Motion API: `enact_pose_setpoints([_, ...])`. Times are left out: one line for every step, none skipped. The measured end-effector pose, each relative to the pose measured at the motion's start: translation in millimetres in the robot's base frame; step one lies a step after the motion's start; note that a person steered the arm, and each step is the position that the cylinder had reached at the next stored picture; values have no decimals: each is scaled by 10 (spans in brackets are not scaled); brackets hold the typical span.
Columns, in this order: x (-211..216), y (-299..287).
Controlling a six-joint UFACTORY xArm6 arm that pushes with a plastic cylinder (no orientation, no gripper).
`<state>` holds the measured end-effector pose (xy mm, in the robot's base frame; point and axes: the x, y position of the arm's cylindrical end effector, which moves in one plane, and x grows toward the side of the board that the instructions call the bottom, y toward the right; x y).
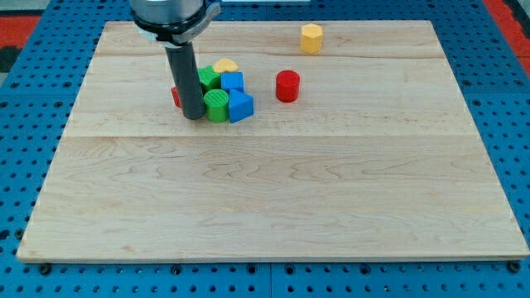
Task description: Slide red circle to the top right of the yellow heart
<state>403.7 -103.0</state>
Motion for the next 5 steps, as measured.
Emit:
enact_pose_setpoints([370, 414])
enact_pose_setpoints([251, 1418])
enact_pose_setpoints([-94, 1524])
enact_pose_setpoints([-393, 1427])
enact_pose_setpoints([-610, 1848])
